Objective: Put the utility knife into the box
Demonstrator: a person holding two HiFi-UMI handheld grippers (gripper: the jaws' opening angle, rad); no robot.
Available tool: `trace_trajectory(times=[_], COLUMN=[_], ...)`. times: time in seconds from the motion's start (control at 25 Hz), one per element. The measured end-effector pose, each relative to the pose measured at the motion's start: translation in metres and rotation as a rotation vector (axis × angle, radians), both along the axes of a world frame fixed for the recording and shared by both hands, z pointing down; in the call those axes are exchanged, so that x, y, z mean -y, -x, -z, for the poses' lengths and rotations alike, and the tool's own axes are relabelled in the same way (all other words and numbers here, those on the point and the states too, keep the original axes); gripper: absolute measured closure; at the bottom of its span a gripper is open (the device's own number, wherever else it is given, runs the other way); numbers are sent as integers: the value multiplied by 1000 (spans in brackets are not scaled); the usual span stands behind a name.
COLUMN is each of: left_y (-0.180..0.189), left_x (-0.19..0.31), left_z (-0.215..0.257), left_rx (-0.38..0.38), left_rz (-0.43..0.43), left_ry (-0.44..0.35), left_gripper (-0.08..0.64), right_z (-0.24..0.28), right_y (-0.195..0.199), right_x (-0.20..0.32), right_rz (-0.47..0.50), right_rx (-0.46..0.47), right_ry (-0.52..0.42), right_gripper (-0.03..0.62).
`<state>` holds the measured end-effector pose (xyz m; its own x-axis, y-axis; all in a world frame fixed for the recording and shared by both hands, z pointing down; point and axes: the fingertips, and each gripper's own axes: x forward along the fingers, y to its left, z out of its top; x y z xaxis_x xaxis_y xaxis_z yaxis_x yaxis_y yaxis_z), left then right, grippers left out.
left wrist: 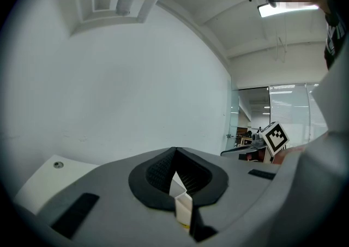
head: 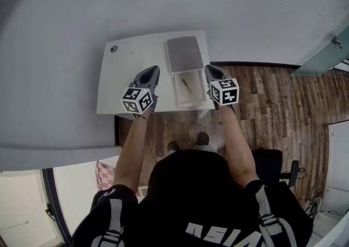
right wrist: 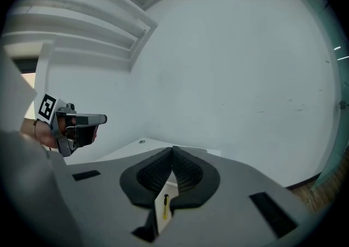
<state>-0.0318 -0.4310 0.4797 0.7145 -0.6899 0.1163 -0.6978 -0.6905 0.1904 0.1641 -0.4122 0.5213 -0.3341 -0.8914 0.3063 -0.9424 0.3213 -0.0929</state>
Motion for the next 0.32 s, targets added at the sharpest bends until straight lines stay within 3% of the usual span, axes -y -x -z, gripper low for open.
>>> trace_trajectory(times=[0.32], left_y=[-3], left_x=[-3], left_z=[1], left_rx=[-2], left_rz=[-1], left_ry=[-2], left_gripper=[535], right_z=[1], right_y=[-3], right_x=[-2], right_rz=[3], right_rx=[-6], right_ry=[0], right_gripper=[577])
